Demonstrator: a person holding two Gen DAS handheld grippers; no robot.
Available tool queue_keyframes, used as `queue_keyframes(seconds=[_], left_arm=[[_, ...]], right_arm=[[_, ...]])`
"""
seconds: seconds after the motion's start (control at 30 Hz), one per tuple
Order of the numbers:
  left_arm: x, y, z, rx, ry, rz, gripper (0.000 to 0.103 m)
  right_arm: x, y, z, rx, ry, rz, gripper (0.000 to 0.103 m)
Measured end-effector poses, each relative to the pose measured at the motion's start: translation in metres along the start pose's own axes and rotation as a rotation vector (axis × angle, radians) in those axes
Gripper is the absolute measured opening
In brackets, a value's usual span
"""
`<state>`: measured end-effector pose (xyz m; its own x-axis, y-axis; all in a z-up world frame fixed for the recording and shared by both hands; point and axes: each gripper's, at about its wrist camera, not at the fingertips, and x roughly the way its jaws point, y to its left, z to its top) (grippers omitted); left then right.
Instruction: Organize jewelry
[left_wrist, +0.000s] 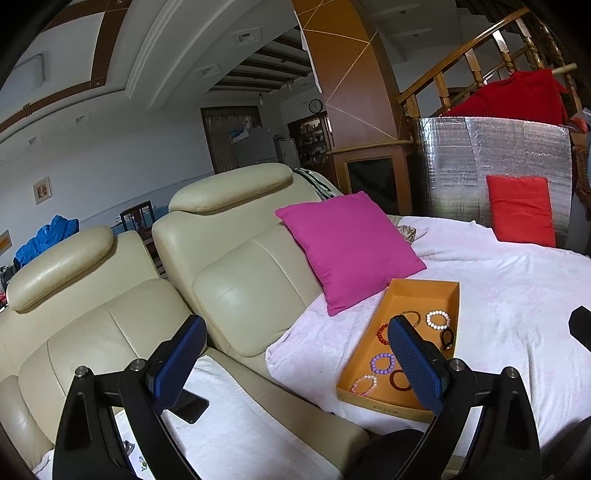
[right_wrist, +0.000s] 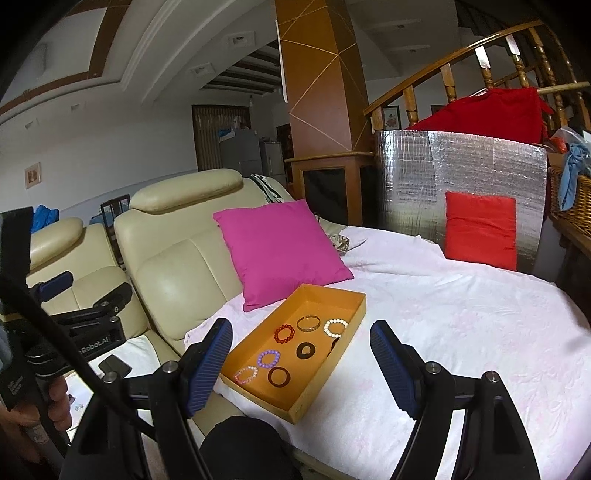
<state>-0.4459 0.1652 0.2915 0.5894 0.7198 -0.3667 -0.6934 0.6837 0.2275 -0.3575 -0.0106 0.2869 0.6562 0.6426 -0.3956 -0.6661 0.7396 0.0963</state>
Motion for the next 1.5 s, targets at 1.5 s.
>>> queue_keyframes(seconds=[1.5], left_arm=[[0.029,0.010,-0.017,-0.002,0.065,0.017,0.098]], right_arm=[[0.039,0.017,-0.009,-0.003,0.066,-0.009,0.080]])
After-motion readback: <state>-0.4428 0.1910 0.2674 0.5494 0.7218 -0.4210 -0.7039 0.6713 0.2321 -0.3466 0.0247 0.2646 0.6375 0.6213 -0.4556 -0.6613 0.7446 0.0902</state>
